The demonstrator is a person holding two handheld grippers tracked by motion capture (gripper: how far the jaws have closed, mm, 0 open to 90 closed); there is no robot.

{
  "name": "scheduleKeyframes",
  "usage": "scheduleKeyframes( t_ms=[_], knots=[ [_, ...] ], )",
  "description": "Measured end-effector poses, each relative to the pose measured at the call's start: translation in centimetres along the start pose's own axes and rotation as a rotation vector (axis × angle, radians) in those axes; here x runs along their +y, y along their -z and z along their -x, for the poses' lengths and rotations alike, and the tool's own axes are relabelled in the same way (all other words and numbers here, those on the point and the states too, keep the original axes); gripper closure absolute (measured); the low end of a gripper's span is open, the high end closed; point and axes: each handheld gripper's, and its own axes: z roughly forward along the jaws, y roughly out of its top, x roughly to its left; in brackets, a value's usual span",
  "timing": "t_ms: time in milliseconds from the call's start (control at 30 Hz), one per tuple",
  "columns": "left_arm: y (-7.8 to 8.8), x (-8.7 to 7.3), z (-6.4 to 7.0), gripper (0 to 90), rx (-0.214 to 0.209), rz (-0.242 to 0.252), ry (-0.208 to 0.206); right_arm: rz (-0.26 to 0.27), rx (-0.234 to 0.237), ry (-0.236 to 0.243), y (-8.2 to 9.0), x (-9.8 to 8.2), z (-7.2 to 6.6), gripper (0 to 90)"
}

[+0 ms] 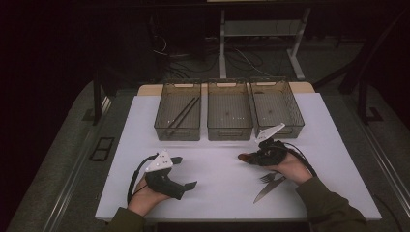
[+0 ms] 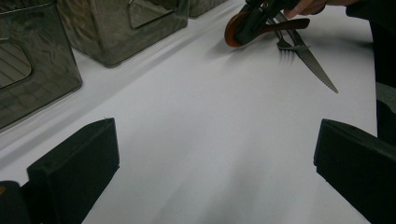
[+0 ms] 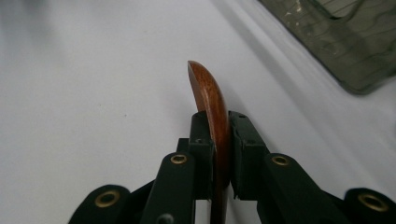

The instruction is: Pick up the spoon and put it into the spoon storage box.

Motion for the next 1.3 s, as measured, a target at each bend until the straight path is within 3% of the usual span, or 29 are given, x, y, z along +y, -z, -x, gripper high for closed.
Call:
scheduleKeyframes(
  t_ms=[300, 700, 1300],
  knots=[
    [-0.1, 0.0, 0.0, 0.0, -0.006, 0.001, 0.0, 0.041, -0.016, -0.026, 1.5, 0.5, 0.3, 79.2],
    [0.0, 0.0, 0.1, 0.0, -0.005, 0.008, 0.008, 0.088, -0.042, -0.058, 2.5, 2.6, 0.5, 79.2],
    [0.1, 0.1, 0.2, 0.0, -0.004, 0.016, 0.006, 0.14, -0.09, -0.055, 3.5, 9.4, 1.3, 79.2]
  ],
)
